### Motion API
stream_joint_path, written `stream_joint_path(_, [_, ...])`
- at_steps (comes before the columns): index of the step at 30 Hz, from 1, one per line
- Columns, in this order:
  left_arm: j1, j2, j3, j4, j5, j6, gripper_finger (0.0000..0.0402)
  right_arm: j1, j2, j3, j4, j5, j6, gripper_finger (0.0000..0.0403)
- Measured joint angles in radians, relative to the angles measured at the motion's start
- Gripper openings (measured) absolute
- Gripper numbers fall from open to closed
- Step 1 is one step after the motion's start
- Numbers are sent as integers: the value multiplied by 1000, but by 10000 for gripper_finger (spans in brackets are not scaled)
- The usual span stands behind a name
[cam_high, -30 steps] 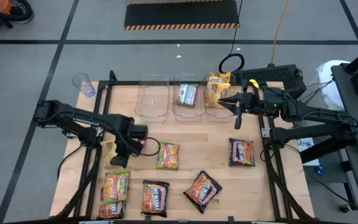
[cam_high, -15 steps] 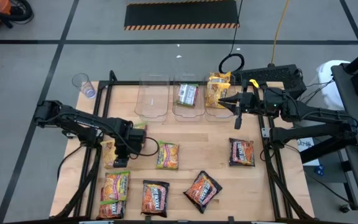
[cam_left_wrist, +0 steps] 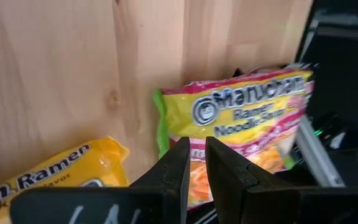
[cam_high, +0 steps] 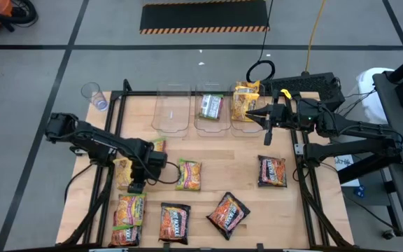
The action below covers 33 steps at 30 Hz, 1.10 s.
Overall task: Sort Maruchan noodles
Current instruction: Put the green noodle pack into the center transparent bin
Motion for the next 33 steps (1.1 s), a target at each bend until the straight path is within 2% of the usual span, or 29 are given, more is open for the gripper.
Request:
stream_joint_path(7, [-4,75,0,34,-52,99,56,0,0,0,0,0,0,38])
stream_joint_path(19, [-4,169,0,50,-55,119,56,0,0,0,0,0,3,38])
stream_joint_path(28, [-7,168,0,41,49,124,56,0,0,0,0,0,3,38])
stream_joint_path(33, [-18,168,0,48,51,181,56,0,0,0,0,0,4,38])
